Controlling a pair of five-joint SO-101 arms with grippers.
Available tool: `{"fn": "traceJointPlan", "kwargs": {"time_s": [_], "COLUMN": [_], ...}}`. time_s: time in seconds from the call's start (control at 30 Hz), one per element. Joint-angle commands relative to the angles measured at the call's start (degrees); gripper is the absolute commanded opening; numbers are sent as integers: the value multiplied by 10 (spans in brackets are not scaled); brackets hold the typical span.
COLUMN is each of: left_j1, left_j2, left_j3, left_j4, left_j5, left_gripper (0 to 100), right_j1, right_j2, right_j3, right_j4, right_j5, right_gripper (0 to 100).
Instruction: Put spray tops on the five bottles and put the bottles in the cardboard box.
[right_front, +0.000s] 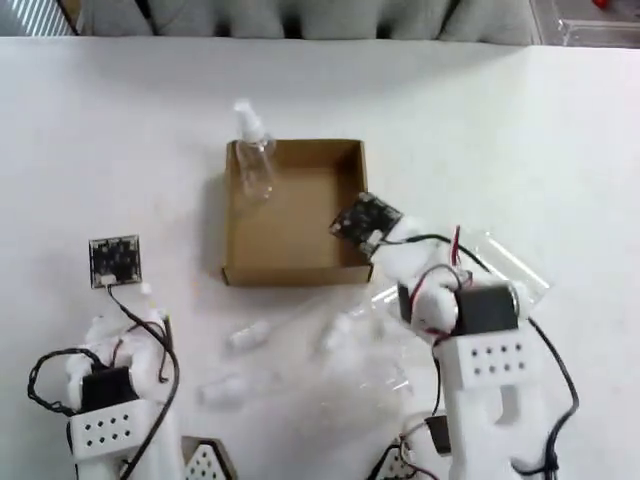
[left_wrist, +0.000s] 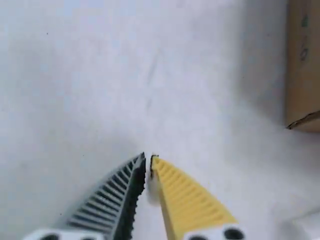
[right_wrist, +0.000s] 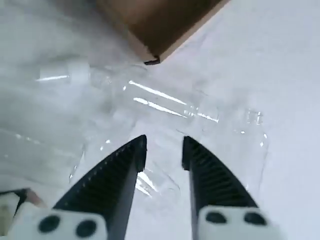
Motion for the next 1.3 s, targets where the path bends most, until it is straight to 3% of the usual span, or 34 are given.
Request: {"fn": "traceJointPlan", "kwargs": {"time_s": [0.0,0.2,0.37,0.57,1.27], "left_j1": [-7,-7,-7,-7,-7], "left_j2": [-8,-9,-9,-9,-9], "left_j3": [3,5,6,6,6], "left_j4": [-19,-19,-18,-19,-19], "left_j5": [-5,-44,-54,-54,-55], "left_gripper": [23,22,22,23,23], "right_j1": [3,7,-11,-15,-13], "right_j2": [28,75,133,203,404], "right_j3": [-40,-37,-41,-41,-41], "right_j4": [29,29,31,19,-149], "right_j5": [94,240,257,301,308], "right_gripper": [203,211,221,342,312]}}
